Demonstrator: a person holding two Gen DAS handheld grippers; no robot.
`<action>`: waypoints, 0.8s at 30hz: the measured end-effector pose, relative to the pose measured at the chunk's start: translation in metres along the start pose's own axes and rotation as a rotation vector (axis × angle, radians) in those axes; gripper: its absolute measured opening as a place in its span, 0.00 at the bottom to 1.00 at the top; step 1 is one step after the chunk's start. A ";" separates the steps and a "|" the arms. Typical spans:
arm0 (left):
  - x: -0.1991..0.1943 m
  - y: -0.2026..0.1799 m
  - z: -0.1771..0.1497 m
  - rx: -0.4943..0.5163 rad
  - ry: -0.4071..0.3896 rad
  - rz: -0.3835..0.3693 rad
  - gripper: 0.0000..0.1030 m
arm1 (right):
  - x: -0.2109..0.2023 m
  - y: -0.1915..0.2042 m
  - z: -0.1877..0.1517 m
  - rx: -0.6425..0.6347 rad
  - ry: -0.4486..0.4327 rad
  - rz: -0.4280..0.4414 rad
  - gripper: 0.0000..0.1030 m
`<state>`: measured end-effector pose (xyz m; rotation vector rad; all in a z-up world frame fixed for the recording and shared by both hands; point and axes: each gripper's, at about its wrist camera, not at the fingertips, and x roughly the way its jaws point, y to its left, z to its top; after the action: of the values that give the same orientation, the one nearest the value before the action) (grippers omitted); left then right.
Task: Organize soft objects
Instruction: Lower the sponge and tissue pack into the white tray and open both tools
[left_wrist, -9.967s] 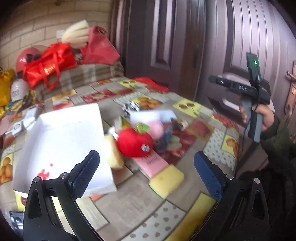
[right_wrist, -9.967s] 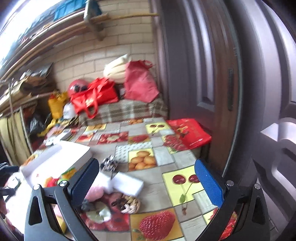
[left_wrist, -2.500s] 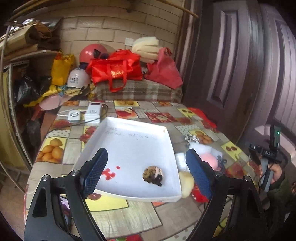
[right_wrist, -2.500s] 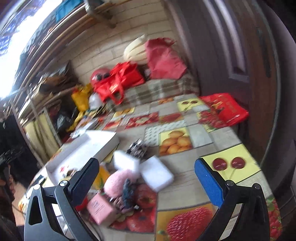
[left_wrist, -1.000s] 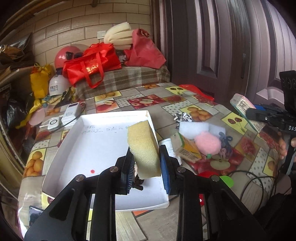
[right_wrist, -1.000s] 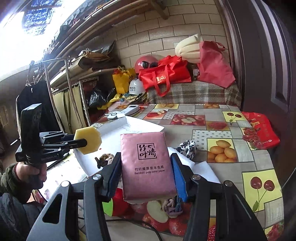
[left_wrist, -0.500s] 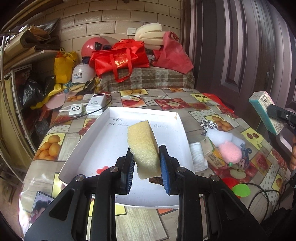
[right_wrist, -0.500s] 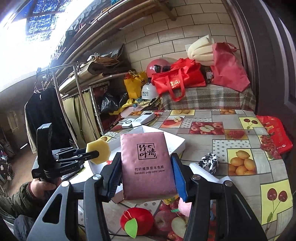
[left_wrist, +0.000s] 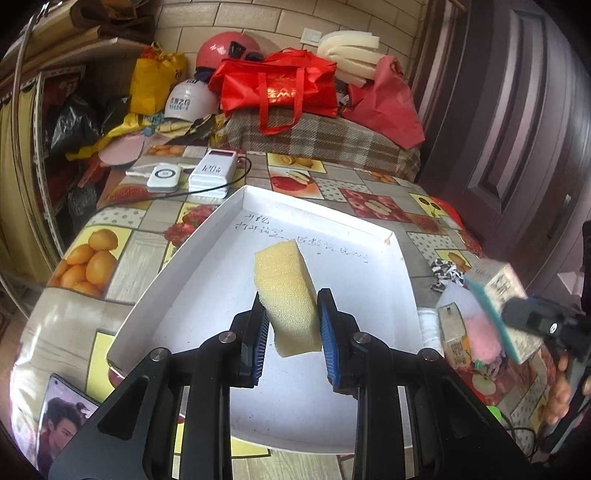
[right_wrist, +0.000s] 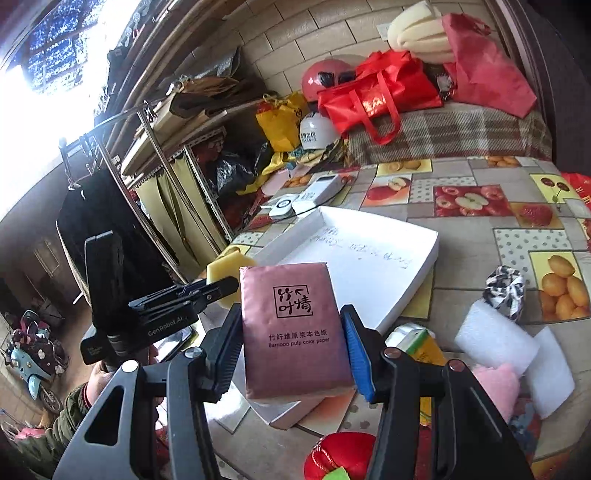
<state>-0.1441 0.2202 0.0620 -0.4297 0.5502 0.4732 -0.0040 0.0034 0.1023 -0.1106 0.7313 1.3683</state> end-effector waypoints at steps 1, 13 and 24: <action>0.004 0.004 -0.004 -0.025 0.006 -0.013 0.24 | 0.009 0.000 -0.002 0.012 0.019 -0.001 0.50; 0.003 0.032 -0.019 -0.124 -0.038 0.031 1.00 | 0.049 -0.020 -0.012 0.152 -0.024 0.102 1.00; -0.094 0.066 -0.017 -0.282 -0.281 -0.040 1.00 | 0.063 -0.030 -0.039 0.300 0.012 0.386 1.00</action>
<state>-0.2564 0.2360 0.0871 -0.6303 0.2020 0.5650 0.0090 0.0312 0.0287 0.2734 0.9956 1.6037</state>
